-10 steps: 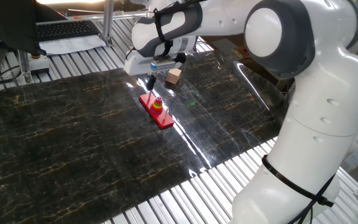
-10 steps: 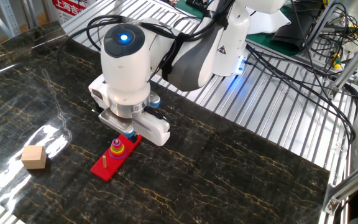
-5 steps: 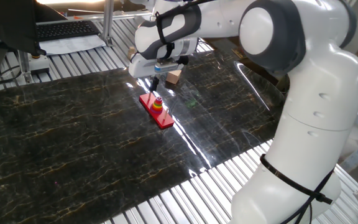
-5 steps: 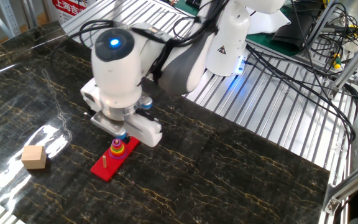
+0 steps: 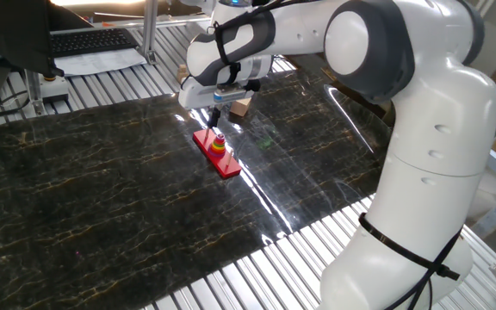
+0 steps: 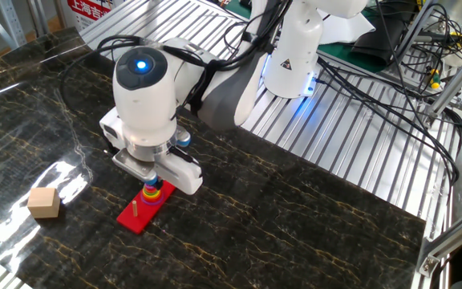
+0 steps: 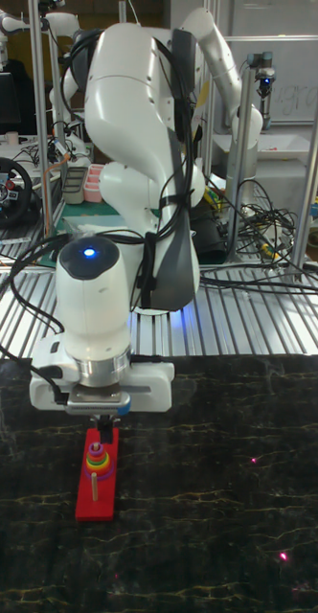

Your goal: Take out one Hanoi block and throw it aside

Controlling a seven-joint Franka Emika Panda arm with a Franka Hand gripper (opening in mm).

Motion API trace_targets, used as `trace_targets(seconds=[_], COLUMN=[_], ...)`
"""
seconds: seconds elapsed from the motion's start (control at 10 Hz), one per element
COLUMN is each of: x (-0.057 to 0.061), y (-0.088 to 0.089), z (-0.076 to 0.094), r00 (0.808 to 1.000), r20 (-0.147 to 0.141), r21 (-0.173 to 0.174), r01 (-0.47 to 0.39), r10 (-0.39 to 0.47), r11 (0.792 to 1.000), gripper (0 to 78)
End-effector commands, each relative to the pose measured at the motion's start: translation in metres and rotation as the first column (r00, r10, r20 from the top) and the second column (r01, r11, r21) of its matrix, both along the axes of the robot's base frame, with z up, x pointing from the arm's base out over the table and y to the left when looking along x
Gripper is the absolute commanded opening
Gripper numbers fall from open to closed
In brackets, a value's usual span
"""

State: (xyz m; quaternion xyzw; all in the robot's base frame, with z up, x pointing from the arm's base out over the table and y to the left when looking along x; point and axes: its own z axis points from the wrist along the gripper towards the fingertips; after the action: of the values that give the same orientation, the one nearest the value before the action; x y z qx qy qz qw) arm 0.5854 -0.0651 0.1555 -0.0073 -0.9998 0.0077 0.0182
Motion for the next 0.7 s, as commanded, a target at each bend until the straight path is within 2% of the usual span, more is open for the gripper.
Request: trace_targets(seconds=[0.1, 0.4, 0.7], x=[0.003, 0.004, 0.004], y=[-0.019, -0.017, -0.017], z=[-0.005, -0.015, -0.015], r00=[0.999, 0.999, 0.998], r20=[0.001, 0.011, 0.014], r21=[0.007, 0.008, 0.012], r01=[-0.043, -0.045, -0.065], r10=[0.043, 0.045, 0.065], r11=[0.999, 0.999, 0.998], gripper=[0.0, 0.0, 0.0])
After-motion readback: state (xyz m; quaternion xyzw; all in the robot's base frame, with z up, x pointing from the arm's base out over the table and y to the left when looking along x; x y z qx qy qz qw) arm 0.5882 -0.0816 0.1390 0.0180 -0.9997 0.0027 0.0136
